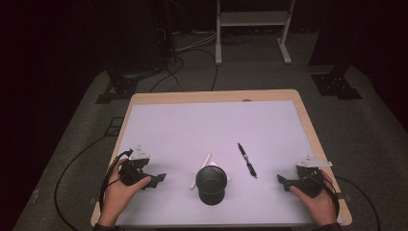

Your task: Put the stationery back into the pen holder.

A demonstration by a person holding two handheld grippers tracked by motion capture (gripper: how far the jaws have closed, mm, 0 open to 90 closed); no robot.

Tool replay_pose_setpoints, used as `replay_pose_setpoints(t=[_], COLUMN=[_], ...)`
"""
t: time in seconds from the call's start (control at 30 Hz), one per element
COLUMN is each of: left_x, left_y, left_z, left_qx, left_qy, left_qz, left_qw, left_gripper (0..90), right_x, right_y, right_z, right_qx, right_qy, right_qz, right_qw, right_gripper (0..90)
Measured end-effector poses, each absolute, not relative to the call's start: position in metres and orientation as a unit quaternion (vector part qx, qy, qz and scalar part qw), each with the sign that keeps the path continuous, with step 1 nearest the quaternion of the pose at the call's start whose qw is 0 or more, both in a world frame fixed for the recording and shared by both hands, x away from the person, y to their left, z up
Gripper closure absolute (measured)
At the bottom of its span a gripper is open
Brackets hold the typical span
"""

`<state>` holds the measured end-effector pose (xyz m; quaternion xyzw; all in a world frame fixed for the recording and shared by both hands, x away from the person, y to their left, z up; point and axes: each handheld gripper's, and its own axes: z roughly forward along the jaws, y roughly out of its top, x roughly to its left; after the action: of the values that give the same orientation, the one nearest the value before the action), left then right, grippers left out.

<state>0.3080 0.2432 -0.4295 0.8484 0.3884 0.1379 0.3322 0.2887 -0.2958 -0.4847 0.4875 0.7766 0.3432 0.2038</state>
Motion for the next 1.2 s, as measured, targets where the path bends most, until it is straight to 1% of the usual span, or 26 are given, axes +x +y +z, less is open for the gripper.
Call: replay_pose_setpoints(t=[0.33,0.43,0.7,0.8,0.9,1.03,1.2], left_x=[0.301,0.300,0.297,0.297,0.297,0.293,0.293], left_y=[0.257,0.258,0.256,0.257,0.260,0.264,0.264], left_z=[-0.450,-0.456,-0.467,-0.469,-0.472,-0.478,-0.479], left_qx=[0.848,0.851,0.850,0.848,0.839,0.830,0.828], left_qy=[0.403,0.403,0.406,0.407,0.416,0.411,0.409], left_qz=[0.137,0.149,0.165,0.167,0.166,0.178,0.180], left_qw=[0.315,0.302,0.292,0.296,0.307,0.333,0.338], left_gripper=[9.3,9.4,9.0,7.1,2.9,2.1,1.5], right_x=[0.289,0.289,0.290,0.292,0.294,0.296,0.298], right_y=[-0.296,-0.296,-0.295,-0.294,-0.293,-0.292,-0.291], right_z=[-0.485,-0.485,-0.483,-0.481,-0.479,-0.477,-0.473], right_qx=[0.487,0.488,0.489,0.490,0.493,0.496,0.497], right_qy=[0.777,0.777,0.780,0.784,0.786,0.790,0.791], right_qz=[0.343,0.342,0.334,0.328,0.319,0.308,0.307], right_qw=[0.204,0.204,0.200,0.196,0.191,0.185,0.181], right_gripper=[11.6,11.5,11.6,11.6,12.0,13.2,17.3])
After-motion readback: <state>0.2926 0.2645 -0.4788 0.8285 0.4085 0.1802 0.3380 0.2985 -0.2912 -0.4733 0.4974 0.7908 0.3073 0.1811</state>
